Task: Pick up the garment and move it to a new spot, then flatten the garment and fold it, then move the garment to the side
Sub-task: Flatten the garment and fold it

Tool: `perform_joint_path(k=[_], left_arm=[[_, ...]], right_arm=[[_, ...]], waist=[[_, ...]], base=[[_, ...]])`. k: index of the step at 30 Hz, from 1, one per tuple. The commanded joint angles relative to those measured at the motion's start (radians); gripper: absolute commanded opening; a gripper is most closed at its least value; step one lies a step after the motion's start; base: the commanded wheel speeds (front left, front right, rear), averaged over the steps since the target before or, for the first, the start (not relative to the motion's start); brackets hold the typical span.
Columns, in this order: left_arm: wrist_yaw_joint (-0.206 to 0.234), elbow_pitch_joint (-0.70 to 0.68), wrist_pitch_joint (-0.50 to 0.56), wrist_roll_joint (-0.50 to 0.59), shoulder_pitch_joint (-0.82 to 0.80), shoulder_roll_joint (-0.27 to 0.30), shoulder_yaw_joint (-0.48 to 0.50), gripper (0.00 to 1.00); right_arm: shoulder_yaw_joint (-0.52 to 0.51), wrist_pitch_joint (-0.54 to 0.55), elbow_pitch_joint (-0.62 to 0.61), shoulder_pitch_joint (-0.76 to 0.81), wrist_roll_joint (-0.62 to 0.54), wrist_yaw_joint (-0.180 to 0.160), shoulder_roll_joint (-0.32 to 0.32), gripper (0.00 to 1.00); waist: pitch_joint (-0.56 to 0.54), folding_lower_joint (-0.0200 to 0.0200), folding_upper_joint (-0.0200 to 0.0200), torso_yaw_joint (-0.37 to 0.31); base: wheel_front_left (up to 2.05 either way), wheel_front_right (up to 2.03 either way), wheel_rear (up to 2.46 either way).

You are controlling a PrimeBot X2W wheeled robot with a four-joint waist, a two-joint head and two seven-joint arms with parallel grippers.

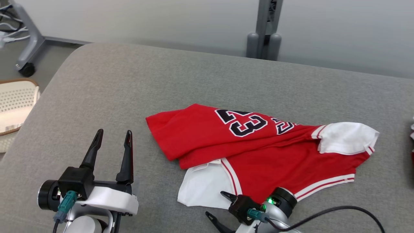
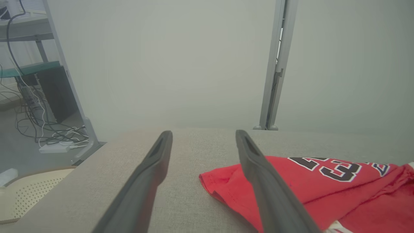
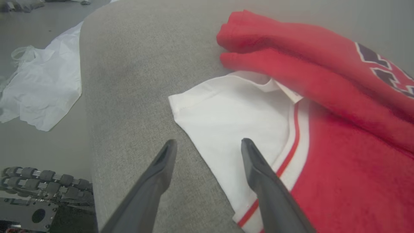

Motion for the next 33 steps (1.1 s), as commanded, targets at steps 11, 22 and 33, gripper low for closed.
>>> perform_joint_path(k=[11,22,33], left_arm=[[-0.012,0.019,-0.019,0.002,-0.028,-0.01,0.014,1.0],[-0.01,0.023,-0.026,0.009,-0.018,-0.013,0.044,1.0],[-0.014,0.016,-0.027,0.02,-0.007,-0.002,0.055,1.0]], right_arm=[[0.056,-0.038,0.217,-0.122,0.055,0.0,0.009,0.0],[0.006,-0.085,0.1,-0.091,0.155,0.0,-0.006,0.0],[-0.324,-0.126,-0.186,0.059,0.054,0.0,-0.027,0.08]], waist=[[0.021,0.0,0.0,0.021],[0.026,0.0,0.0,-0.033],[0.005,0.0,0.0,-0.081]], base=[[0.0,0.0,0.0],[0.0,0.0,0.0],[0.0,0.0,0.0]])
